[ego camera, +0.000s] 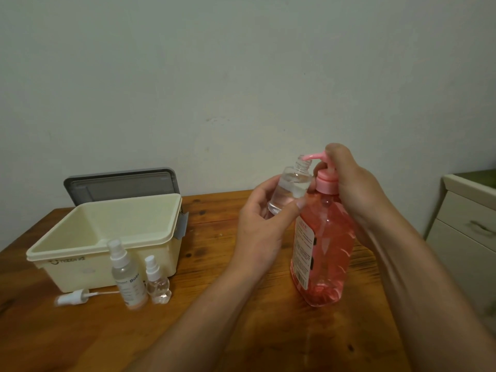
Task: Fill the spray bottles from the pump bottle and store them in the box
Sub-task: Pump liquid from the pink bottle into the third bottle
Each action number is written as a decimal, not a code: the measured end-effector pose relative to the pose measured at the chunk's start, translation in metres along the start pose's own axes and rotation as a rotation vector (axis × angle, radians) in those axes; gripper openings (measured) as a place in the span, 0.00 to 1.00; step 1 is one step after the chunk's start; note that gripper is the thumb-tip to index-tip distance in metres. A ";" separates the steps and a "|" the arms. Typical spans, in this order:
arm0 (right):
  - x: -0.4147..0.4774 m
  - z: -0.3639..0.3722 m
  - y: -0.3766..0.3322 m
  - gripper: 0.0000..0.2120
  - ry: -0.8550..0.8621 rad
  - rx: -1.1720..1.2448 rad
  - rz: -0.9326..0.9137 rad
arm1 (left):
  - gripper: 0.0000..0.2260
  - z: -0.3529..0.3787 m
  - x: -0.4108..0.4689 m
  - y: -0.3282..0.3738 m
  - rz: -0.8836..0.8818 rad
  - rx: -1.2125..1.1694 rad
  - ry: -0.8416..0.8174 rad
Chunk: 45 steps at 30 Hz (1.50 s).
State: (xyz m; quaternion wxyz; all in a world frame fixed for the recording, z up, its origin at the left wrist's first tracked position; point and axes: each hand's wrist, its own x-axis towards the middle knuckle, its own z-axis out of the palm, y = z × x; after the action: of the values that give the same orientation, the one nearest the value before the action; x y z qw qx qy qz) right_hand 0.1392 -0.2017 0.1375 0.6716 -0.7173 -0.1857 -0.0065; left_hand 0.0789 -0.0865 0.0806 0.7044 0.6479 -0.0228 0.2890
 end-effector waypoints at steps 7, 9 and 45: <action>0.003 0.000 0.002 0.16 -0.031 0.028 0.008 | 0.21 -0.002 -0.002 0.000 0.005 0.036 0.003; 0.003 0.001 0.002 0.18 -0.024 0.031 0.014 | 0.21 -0.003 -0.002 0.001 0.000 0.030 0.002; -0.002 0.000 0.001 0.20 -0.008 0.011 0.019 | 0.21 -0.002 -0.002 -0.001 -0.005 0.019 -0.006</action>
State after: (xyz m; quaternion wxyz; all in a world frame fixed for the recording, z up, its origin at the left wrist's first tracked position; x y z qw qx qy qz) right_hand 0.1378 -0.2024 0.1364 0.6747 -0.7154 -0.1814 0.0038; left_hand 0.0768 -0.0857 0.0785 0.6989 0.6554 -0.0205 0.2857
